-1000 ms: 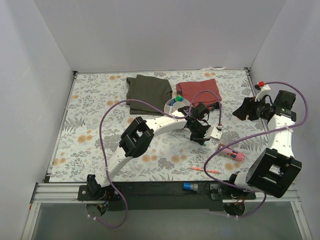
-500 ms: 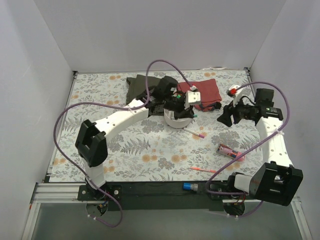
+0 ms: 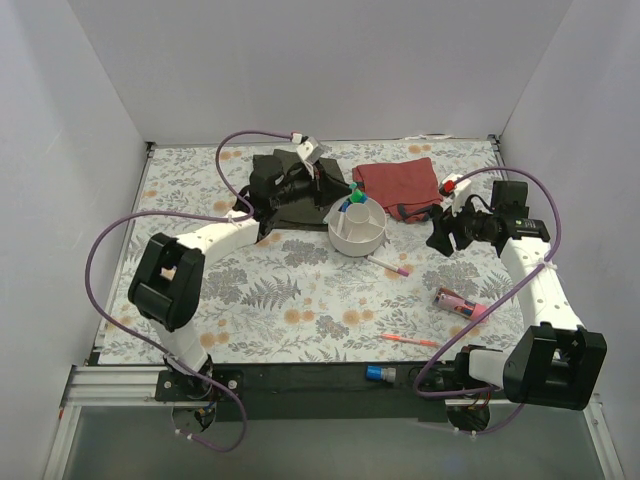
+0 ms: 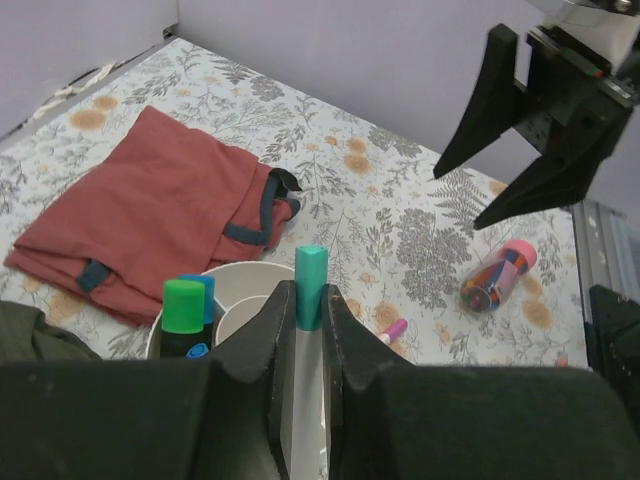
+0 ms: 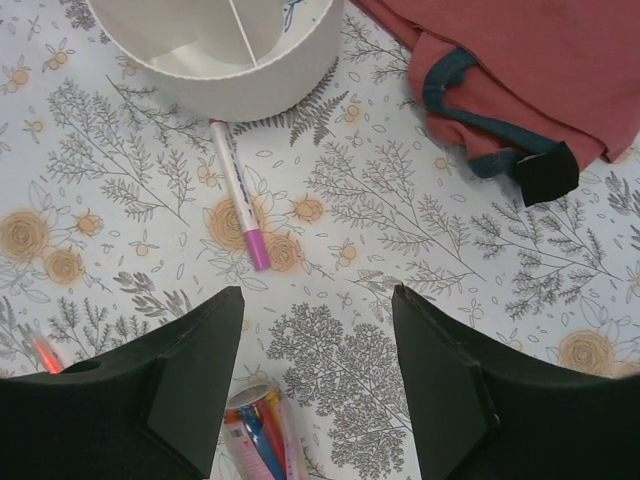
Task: Sort the stationery into containers
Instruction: Place the pen in the storage box.
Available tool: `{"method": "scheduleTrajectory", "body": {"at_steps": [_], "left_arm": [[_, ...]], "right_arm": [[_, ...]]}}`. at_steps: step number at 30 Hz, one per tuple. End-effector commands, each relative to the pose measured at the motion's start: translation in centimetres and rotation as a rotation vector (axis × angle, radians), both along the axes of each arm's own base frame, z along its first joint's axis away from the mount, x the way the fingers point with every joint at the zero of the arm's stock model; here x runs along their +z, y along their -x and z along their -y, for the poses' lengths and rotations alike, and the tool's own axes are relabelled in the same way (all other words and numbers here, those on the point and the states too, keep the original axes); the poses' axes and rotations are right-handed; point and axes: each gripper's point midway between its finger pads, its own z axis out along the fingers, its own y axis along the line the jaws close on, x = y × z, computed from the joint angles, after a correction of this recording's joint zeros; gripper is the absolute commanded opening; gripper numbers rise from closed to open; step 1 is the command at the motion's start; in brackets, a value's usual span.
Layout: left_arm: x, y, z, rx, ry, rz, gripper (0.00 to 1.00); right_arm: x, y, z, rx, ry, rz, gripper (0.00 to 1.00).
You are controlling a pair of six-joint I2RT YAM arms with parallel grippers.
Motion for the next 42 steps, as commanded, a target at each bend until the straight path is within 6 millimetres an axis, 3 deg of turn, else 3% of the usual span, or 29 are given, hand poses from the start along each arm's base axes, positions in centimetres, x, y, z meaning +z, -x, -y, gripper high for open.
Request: {"method": "scheduleTrajectory", "body": {"at_steps": [1, 2, 5, 9, 15, 19, 32, 37, 42], "left_arm": [[5.6, -0.2, 0.4, -0.007, 0.258, 0.029, 0.00], [4.8, -0.8, 0.4, 0.001, 0.259, 0.012, 0.00], [4.7, -1.3, 0.5, -0.014, 0.285, 0.029, 0.00], [2.9, -2.5, 0.8, -0.007, 0.303, 0.033, 0.00], [0.2, -2.1, 0.6, -0.007, 0.315, -0.010, 0.00], [-1.0, -3.6, 0.5, 0.033, 0.328, -0.040, 0.00], [-4.7, -6.5, 0.0, 0.086, 0.313, -0.079, 0.01], [-5.3, -6.8, -0.5, 0.117, 0.303, -0.099, 0.26], [-3.0, -6.3, -1.9, 0.129, 0.292, -0.056, 0.37]], "right_arm": [[1.7, -1.5, 1.0, -0.062, 0.058, 0.092, 0.73], [1.7, -1.8, 1.2, -0.075, 0.067, 0.105, 0.98], [1.3, -1.9, 1.7, -0.122, 0.094, 0.102, 0.98], [1.3, -2.1, 2.1, -0.154, 0.105, 0.096, 0.98], [1.2, -2.7, 2.5, -0.185, 0.121, 0.079, 0.98], [1.7, -3.5, 2.7, -0.204, 0.124, 0.069, 0.98], [0.0, -3.4, 2.9, -0.219, 0.134, 0.007, 0.97], [-0.4, -3.8, 2.6, -0.206, 0.126, -0.011, 0.97], [-0.3, -4.4, 2.2, -0.191, 0.115, -0.014, 0.97]]}}
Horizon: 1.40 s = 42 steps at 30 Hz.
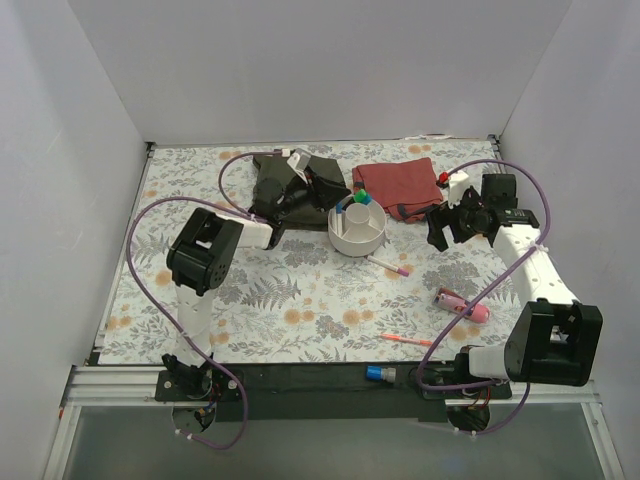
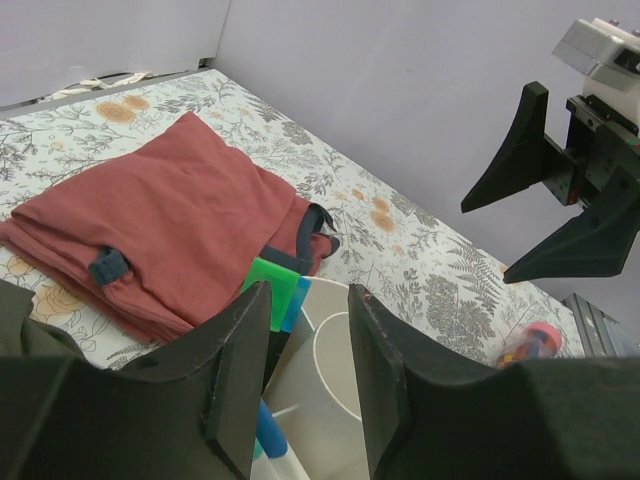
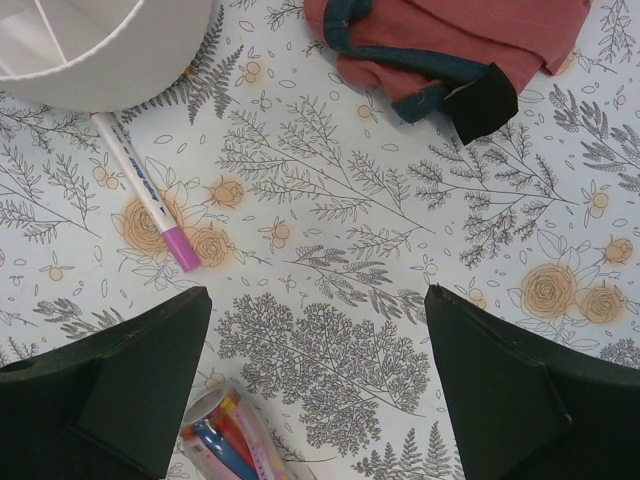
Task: Sort the stationery into containers
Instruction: Pick up the pen from the center of the board.
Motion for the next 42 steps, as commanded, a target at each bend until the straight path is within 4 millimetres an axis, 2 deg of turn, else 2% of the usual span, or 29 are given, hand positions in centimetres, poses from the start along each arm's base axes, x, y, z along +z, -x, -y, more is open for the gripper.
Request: {"method": "scheduleTrajectory", "body": {"at_steps": [1, 4, 5, 7, 9, 10, 11, 12, 13, 14, 15, 16, 17, 18, 19, 21, 23, 24, 26, 27, 28, 29, 35, 38, 42], "left_arm": [[6.2, 0.8, -1.9, 0.032, 0.022, 0.117, 0.37], [7.7, 2.3, -2.6, 0.000, -0.007, 0.162, 0.38], [9.6, 3.5, -2.9, -0.024, -0.016, 0.204, 0.38], [10.6, 5.7, -2.7, -0.111, -0.066, 0.279, 0.38], [10.9, 8.2, -2.5, -0.233, -0.140, 0.264, 0.37], [11.8, 9.8, -2.0, -0.344, -0.193, 0.366, 0.37], [9.3, 10.9, -1.9, -0.413, -0.275, 0.239, 0.37], [8.9, 12.4, -1.4, -0.473, -0.314, 0.246, 0.37], [8.1, 12.6, -1.1, -0.489, -0.382, 0.362, 0.38], [7.4, 13.6, -1.3, -0.523, -0.456, 0.277, 0.41], [5.6, 14.5, -0.1, -0.566, -0.521, 0.253, 0.43], [5.0, 14.8, 0.6, -0.596, -0.586, 0.274, 0.43], [4.1, 15.0, 0.3, -0.631, -0.709, 0.311, 0.44], [3.3, 16.0, 1.3, -0.677, -0.745, 0.319, 0.46], [1.7, 15.8, 1.8, -0.699, -0.775, 0.285, 0.47], [1.3, 15.8, 2.9, -0.694, -0.782, 0.286, 0.50], [-0.2, 15.5, 3.8, -0.692, -0.840, 0.317, 0.50], [-0.4, 16.1, 4.8, -0.707, -0.849, 0.336, 0.50], [-2.4, 16.1, 5.7, -0.733, -0.884, 0.326, 0.50], [-2.4, 16.3, 6.6, -0.746, -0.886, 0.346, 0.50], [-4.2, 16.4, 7.1, -0.769, -0.909, 0.328, 0.50], [-5.0, 16.6, 7.2, -0.788, -0.927, 0.322, 0.50], [-7.3, 16.8, 10.7, -0.815, -0.947, 0.398, 0.49], [-7.9, 16.5, 11.6, -0.811, -0.950, 0.415, 0.50], [-10.0, 16.4, 12.6, -0.821, -0.965, 0.415, 0.50]], "right_arm": [[2.1, -1.5, -0.7, 0.022, -0.023, 0.062, 0.97], [2.6, -1.6, -1.0, 0.027, -0.035, 0.082, 0.97], [2.9, -1.5, -1.0, 0.026, -0.036, 0.092, 0.97], [3.3, -1.3, -1.0, 0.016, -0.037, 0.104, 0.97], [3.6, -0.7, -0.9, 0.006, -0.033, 0.120, 0.97], [3.7, -0.4, -0.8, 0.001, -0.032, 0.125, 0.96], [3.9, 0.0, -0.7, -0.004, -0.028, 0.138, 0.96], [4.0, 0.1, -0.4, -0.021, -0.017, 0.144, 0.96], [4.7, 0.4, -0.2, -0.038, -0.019, 0.162, 0.96], [4.9, 0.4, 0.3, -0.068, -0.020, 0.168, 0.96], [5.1, 0.4, 0.6, -0.097, -0.026, 0.169, 0.96], [5.3, 0.5, 0.9, -0.140, -0.063, 0.156, 0.95], [5.6, 0.6, 1.7, -0.185, -0.087, 0.157, 0.95], [5.8, 0.8, 1.8, -0.205, -0.124, 0.149, 0.95], [6.0, 1.0, 2.6, -0.253, -0.158, 0.144, 0.95], [6.0, 1.5, 2.4, -0.291, -0.241, 0.111, 0.94], [5.8, 2.0, 2.7, -0.328, -0.281, 0.094, 0.94], [5.6, 2.2, 2.4, -0.320, -0.291, 0.086, 0.93], [5.2, 2.5, 2.3, -0.314, -0.294, 0.083, 0.93], [5.1, 2.6, 2.3, -0.315, -0.290, 0.083, 0.92], [5.2, 2.6, 2.4, -0.320, -0.285, 0.085, 0.92], [5.2, 2.6, 2.6, -0.322, -0.279, 0.089, 0.92], [5.5, 2.3, 3.7, -0.340, -0.291, 0.093, 0.91], [5.3, 2.3, 4.2, -0.349, -0.294, 0.087, 0.91], [5.0, 2.3, 4.9, -0.347, -0.288, 0.082, 0.91]]}}
